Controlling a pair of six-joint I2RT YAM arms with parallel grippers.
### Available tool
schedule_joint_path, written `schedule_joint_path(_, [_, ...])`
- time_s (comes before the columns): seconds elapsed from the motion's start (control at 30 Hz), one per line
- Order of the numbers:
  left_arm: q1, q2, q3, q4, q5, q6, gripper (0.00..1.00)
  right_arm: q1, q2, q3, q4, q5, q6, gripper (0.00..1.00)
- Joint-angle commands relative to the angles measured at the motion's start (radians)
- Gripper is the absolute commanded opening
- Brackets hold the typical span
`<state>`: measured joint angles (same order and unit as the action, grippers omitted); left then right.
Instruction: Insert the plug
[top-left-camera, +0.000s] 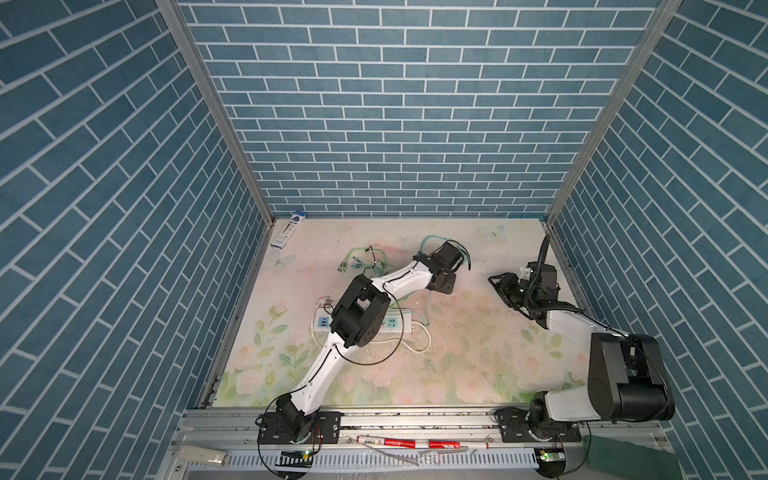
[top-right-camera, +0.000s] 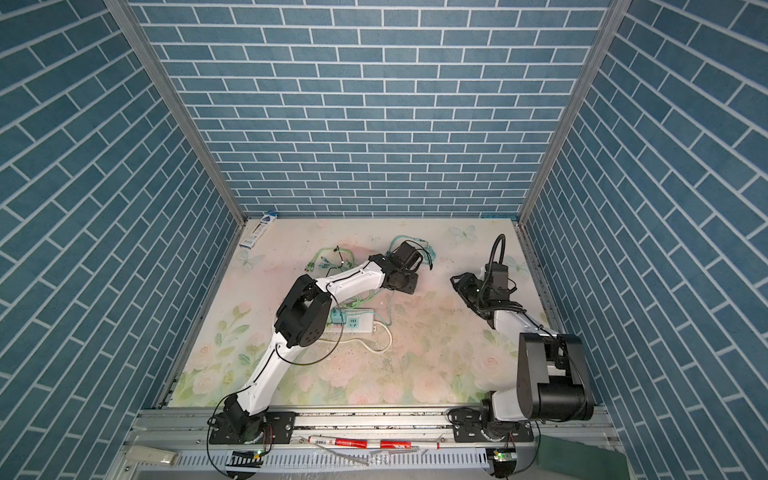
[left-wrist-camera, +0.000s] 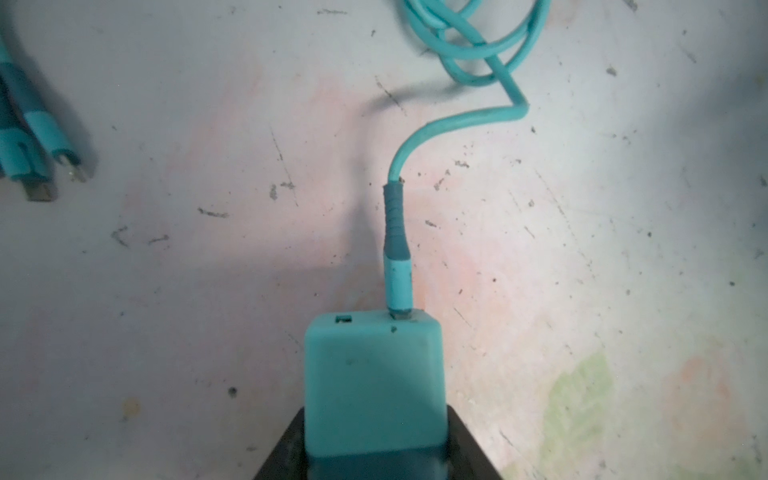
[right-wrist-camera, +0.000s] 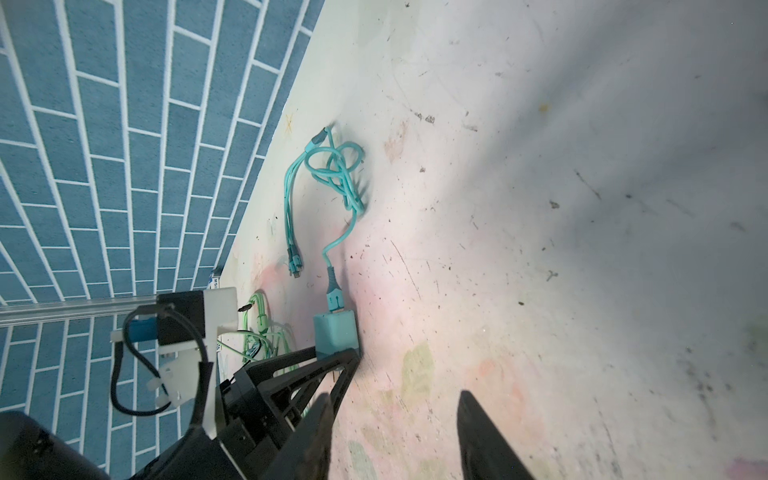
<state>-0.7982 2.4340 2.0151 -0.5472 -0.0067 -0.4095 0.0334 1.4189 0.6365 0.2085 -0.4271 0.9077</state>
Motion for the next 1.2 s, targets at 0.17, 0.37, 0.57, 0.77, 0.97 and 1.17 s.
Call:
schedule_joint_path(0.17, [-0.008, 0.045, -0.002, -0.073, -0.004, 0.026, 0.35, -0.006, -0.023, -0.015, -0.002, -0.041, -0.032, 0.49])
schedule_joint_path(0.37, [-0.008, 0.032, 0.002, -0.059, -0.005, 0.065, 0.29, -0.005, -0.017, 0.047, -0.138, -0.086, -0.145, 0.49])
schedule_joint_path(0.57, [-0.008, -0.103, -0.095, 0.078, -0.016, 0.119, 0.25, -0.005, -0.060, 0.155, -0.343, -0.098, -0.270, 0.49])
schedule_joint_path(0.77, [-0.008, -0.297, -0.293, 0.295, -0.057, 0.159, 0.25, -0.002, -0.087, 0.297, -0.545, -0.177, -0.352, 0.49])
schedule_joint_path(0.97, [-0.009, -0.456, -0.475, 0.463, -0.084, 0.152, 0.25, 0.061, -0.128, 0.463, -0.767, -0.182, -0.435, 0.49])
schedule_joint_path(1.17, [-0.009, -0.553, -0.621, 0.618, -0.084, 0.146, 0.25, 0.165, -0.118, 0.576, -0.857, -0.190, -0.479, 0.49])
